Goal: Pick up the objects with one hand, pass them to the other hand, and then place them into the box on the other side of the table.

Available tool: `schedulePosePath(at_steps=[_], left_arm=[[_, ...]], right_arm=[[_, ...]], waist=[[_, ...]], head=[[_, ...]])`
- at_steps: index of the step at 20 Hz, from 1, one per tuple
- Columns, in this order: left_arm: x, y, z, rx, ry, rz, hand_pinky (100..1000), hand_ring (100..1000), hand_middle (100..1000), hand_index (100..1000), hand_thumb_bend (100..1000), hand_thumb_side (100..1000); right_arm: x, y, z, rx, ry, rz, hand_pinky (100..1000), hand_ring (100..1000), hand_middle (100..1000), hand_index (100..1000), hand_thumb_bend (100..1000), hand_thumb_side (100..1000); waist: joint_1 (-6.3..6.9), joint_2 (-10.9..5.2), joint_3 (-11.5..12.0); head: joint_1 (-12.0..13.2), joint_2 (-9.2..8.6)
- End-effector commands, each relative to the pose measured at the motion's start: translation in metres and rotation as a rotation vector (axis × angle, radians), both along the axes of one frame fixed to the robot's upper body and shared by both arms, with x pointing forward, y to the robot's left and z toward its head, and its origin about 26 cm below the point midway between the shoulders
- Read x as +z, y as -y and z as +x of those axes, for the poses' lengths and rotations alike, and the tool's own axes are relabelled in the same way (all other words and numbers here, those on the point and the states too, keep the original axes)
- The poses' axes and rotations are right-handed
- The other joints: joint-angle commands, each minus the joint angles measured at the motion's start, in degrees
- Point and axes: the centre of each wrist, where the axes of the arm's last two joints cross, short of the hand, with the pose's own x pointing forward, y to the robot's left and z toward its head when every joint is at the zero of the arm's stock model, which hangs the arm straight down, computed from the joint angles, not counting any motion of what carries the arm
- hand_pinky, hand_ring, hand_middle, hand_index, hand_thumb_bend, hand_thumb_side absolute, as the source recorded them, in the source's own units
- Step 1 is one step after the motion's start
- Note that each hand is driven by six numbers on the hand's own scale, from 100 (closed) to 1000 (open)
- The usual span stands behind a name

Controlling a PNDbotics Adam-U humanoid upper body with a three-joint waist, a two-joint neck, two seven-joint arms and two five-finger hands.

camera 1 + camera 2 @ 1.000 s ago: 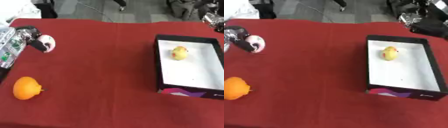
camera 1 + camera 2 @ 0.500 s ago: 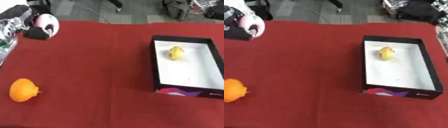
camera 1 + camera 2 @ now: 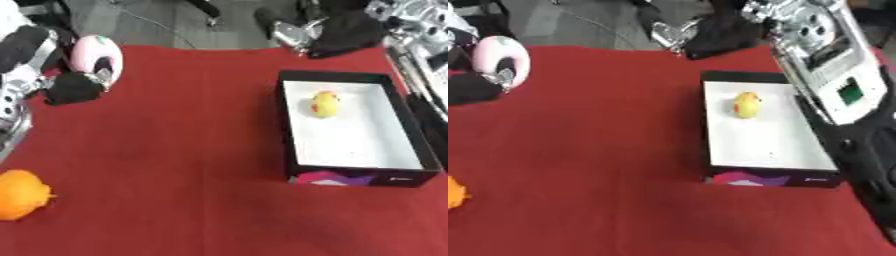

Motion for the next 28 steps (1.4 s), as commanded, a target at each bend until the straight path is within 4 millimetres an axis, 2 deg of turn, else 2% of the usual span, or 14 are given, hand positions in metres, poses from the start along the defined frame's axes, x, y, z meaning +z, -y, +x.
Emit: schedulePosePath(at_steps=[1, 6, 13, 16, 28], left_arm=[[0.002, 0.008, -0.007, -0.041, 0.115, 0.009, 706, 549, 495, 559, 100, 410], [-0.01, 0.023, -0.012, -0.109, 0.205, 0.012, 700, 542, 487, 554, 100, 405], [-0.019, 0.037, -0.021, -0.2, 0.293, 0.033, 687, 543, 486, 554, 100, 372], [-0.022, 0.039, -0.024, -0.225, 0.304, 0.051, 681, 544, 486, 553, 100, 365], [-0.019, 0.044, -0.036, -0.304, 0.321, 0.098, 674, 544, 484, 554, 100, 339]], right_arm=[[0.002, -0.015, 0.0, 0.025, 0.032, -0.069, 934, 1000, 819, 955, 100, 275], [-0.004, -0.036, 0.007, 0.049, 0.034, -0.142, 934, 1000, 824, 966, 100, 237], [-0.01, -0.053, 0.015, 0.056, 0.031, -0.186, 936, 1000, 831, 982, 100, 215], [-0.01, -0.057, 0.016, 0.036, 0.051, -0.187, 940, 1000, 838, 985, 100, 171], [-0.013, -0.062, 0.019, 0.036, 0.082, -0.212, 935, 1000, 827, 969, 100, 114]], waist=[[0.05, -1.37, -0.1], [-0.12, -1.38, 0.0], [-0.2, -1.32, 0.2], [-0.22, -1.3, 0.2], [-0.3, -1.18, 0.4]], head=[[-0.8, -0.28], [-1.4, 0.05], [-2.2, 0.28], [-2.6, 0.3], [-3.3, 0.52]])
